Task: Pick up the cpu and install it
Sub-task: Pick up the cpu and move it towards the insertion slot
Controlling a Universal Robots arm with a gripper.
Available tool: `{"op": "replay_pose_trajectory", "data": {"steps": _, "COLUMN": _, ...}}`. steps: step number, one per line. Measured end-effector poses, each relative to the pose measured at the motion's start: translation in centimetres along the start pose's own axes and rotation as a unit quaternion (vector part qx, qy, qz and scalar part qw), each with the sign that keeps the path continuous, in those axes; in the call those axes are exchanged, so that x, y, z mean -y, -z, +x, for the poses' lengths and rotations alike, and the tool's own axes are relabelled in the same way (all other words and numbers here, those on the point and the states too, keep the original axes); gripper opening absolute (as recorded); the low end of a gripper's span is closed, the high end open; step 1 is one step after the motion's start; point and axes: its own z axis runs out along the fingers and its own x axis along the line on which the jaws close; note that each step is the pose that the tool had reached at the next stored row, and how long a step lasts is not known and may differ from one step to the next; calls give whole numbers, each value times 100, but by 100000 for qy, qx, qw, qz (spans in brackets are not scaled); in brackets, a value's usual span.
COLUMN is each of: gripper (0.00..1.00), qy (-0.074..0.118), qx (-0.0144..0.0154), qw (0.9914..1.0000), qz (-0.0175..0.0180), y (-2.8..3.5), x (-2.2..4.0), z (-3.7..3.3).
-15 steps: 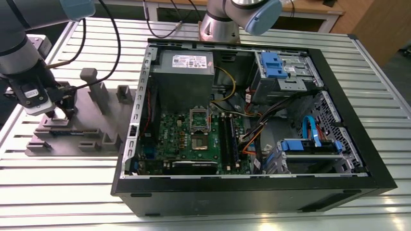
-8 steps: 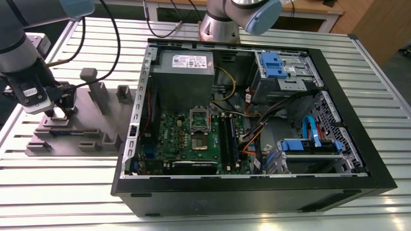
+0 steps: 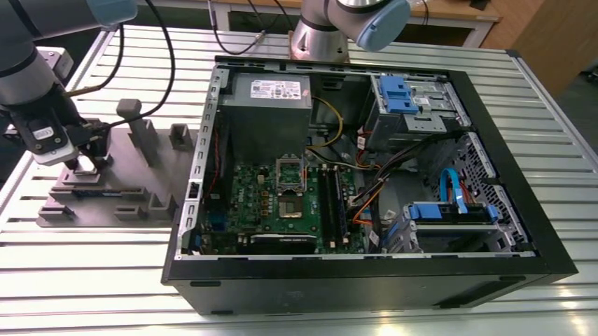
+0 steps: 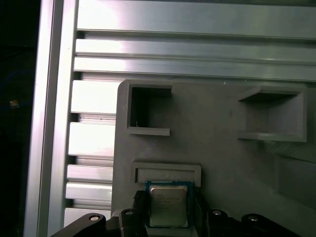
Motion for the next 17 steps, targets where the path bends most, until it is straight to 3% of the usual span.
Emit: {"op": "replay_pose_trajectory", "data": {"steps": 17, "gripper": 47, "qy": 2, "qx": 2, "qw": 100000, "qz": -3, "y": 35, "x": -2, "z": 1}}
